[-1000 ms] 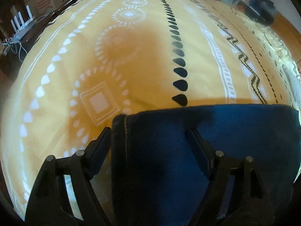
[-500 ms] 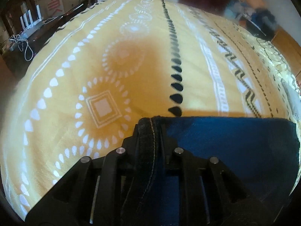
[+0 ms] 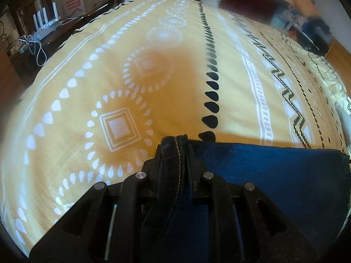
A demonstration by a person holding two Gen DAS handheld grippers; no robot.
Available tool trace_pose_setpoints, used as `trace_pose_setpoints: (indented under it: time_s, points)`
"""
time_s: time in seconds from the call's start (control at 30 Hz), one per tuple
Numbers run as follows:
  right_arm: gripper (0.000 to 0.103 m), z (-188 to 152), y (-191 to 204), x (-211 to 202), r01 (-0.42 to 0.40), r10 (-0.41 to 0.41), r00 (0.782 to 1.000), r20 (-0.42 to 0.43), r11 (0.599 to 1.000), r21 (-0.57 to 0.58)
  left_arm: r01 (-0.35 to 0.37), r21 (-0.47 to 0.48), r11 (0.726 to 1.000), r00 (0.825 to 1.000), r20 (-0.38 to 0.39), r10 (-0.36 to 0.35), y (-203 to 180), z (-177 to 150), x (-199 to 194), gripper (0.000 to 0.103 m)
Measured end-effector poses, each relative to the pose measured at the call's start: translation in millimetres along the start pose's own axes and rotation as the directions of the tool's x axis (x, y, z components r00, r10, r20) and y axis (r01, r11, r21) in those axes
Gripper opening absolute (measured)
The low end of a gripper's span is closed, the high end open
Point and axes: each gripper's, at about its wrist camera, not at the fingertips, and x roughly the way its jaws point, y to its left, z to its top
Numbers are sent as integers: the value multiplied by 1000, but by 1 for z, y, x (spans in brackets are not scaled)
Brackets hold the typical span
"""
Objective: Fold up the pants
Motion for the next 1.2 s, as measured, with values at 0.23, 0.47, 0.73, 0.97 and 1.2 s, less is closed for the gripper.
trace_pose_setpoints:
  time_s: [0.23,0.47,0.73,0.97,1.2]
  points:
    - [52,9,0,39,-125,123,991,-51,992,-30,-27,1,1000,999,21,27,-1,-2,-3,17]
    - [13,-4,-3,-40,-266,264,952,156,964,-8,65,-71,995,959,280,-43,-3,-2,-81,17]
    - [13,-97,13,-188,-347,370,897,243,928,-132,206,-77,976,851,506,-140,14,-69,-211,18]
    - [17,-248,27,-179,-340,338,940,-40,936,-89,134,-305,943,925,380,-9,83,-201,-196,44]
    - [27,-299,59,-179,-269,255,957,-142,958,-95,132,-555,821,915,387,114,139,-260,-218,55]
